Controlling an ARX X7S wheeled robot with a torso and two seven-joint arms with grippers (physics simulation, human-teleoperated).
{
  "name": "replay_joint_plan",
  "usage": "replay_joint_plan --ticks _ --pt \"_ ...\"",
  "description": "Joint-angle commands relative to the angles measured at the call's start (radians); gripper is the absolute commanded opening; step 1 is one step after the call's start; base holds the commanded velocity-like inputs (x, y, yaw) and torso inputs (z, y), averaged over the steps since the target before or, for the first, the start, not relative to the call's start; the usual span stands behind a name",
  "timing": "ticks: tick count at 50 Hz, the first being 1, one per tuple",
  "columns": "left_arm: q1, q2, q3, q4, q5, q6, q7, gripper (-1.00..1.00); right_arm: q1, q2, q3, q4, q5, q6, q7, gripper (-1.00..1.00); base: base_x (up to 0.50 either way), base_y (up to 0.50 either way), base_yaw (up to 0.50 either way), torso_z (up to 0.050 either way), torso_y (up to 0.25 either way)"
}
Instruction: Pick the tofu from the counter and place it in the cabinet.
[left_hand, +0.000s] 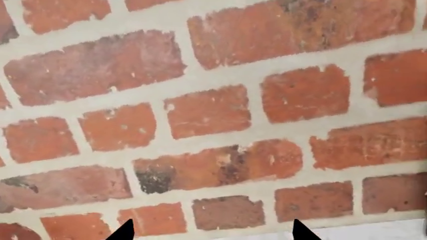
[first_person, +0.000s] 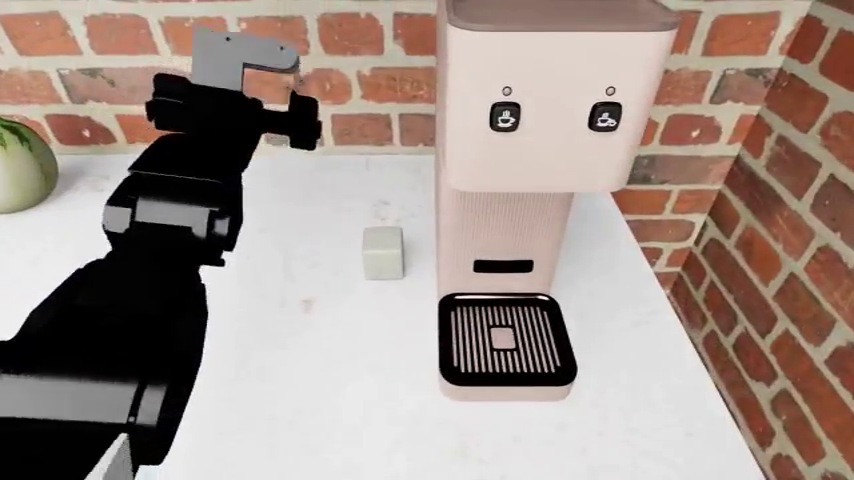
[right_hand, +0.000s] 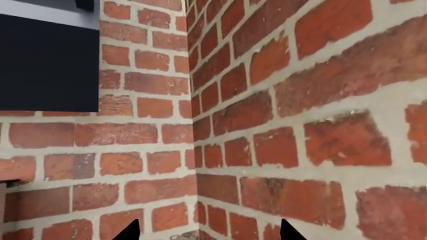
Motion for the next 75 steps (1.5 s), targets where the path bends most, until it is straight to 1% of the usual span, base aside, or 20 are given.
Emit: replay_joint_plan --ticks 1,2,3,5,7,10,12,15,17,25,33,37,42,44,49,52,75 --pt "-0.037 -0.012 -0.148 0.029 -0.026 -0.025 0.185 1.00 0.014 -0.010 -0.037 0.004 -0.012 -0.012 -0.005 1.00 0.00 0.00 0.00 0.000 0.000" --pt "0.012 -0.024 -0.146 0.160 -0.031 -0.100 0.188 1.00 0.020 -0.010 -0.046 0.005 -0.014 -0.013 -0.004 1.00 0.00 0.00 0.00 0.000 0.000" --pt "0.084 -0.041 -0.146 0.310 -0.042 -0.210 0.189 1.00 0.024 -0.011 -0.053 0.005 -0.016 -0.014 -0.005 1.00 0.00 0.00 0.00 0.000 0.000" --pt "0.179 -0.066 -0.142 0.596 -0.061 -0.360 0.200 1.00 0.025 -0.014 -0.061 0.006 -0.020 -0.017 -0.007 1.00 0.00 0.00 0.00 0.000 0.000" --pt "0.253 -0.086 -0.144 0.796 -0.092 -0.489 0.218 1.00 0.022 -0.018 -0.061 0.007 -0.024 -0.020 -0.010 1.00 0.00 0.00 0.00 0.000 0.000" --pt "0.340 -0.101 -0.154 1.026 -0.145 -0.634 0.236 1.00 0.019 -0.024 -0.066 0.008 -0.033 -0.025 -0.015 1.00 0.00 0.00 0.00 0.000 0.000" --pt "0.403 -0.110 -0.146 1.160 -0.172 -0.702 0.246 1.00 0.008 -0.027 -0.064 0.008 -0.047 -0.026 -0.021 1.00 0.00 0.00 0.00 0.000 0.000" --pt "0.474 -0.122 -0.143 1.304 -0.197 -0.766 0.247 1.00 -0.006 -0.025 -0.056 0.005 -0.058 -0.023 -0.024 1.00 0.00 0.00 0.00 0.000 0.000" --pt "0.501 -0.130 -0.145 1.358 -0.207 -0.790 0.244 1.00 -0.008 -0.025 -0.058 0.005 -0.061 -0.023 -0.024 1.00 0.00 0.00 0.00 0.000 0.000" --pt "0.579 -0.165 -0.148 1.482 -0.228 -0.860 0.238 1.00 -0.007 -0.027 -0.075 0.009 -0.076 -0.027 -0.027 1.00 0.00 0.00 0.00 0.000 0.000" --pt "0.654 -0.165 -0.145 1.578 -0.253 -0.900 0.231 1.00 -0.011 -0.033 -0.083 0.012 -0.085 -0.033 -0.031 1.00 0.00 0.00 0.00 0.000 0.000" --pt "0.700 -0.163 -0.140 1.587 -0.254 -0.885 0.229 1.00 -0.017 -0.043 -0.097 0.012 -0.100 -0.038 -0.037 1.00 0.00 0.00 0.00 0.000 0.000" --pt "0.713 -0.164 -0.138 1.588 -0.255 -0.878 0.227 1.00 -0.020 -0.045 -0.103 0.012 -0.105 -0.041 -0.038 1.00 0.00 0.00 0.00 0.000 0.000" --pt "0.726 -0.163 -0.140 1.589 -0.260 -0.878 0.228 1.00 0.002 -0.046 -0.136 0.020 -0.114 -0.040 -0.037 1.00 0.00 0.00 0.00 0.000 0.000" --pt "0.723 -0.140 -0.183 1.620 -0.298 -0.894 0.227 1.00 0.021 -0.053 -0.179 0.032 -0.134 -0.042 -0.039 1.00 0.00 0.00 0.00 0.000 0.000" --pt "0.722 -0.140 -0.189 1.616 -0.299 -0.884 0.228 1.00 0.024 -0.057 -0.191 0.037 -0.143 -0.045 -0.043 1.00 0.00 0.00 0.00 0.000 0.000" --pt "0.804 -0.128 -0.155 1.666 -0.362 -0.884 0.272 1.00 -0.012 -0.061 -0.169 0.033 -0.149 -0.057 -0.043 1.00 0.00 0.00 0.00 0.000 0.000"
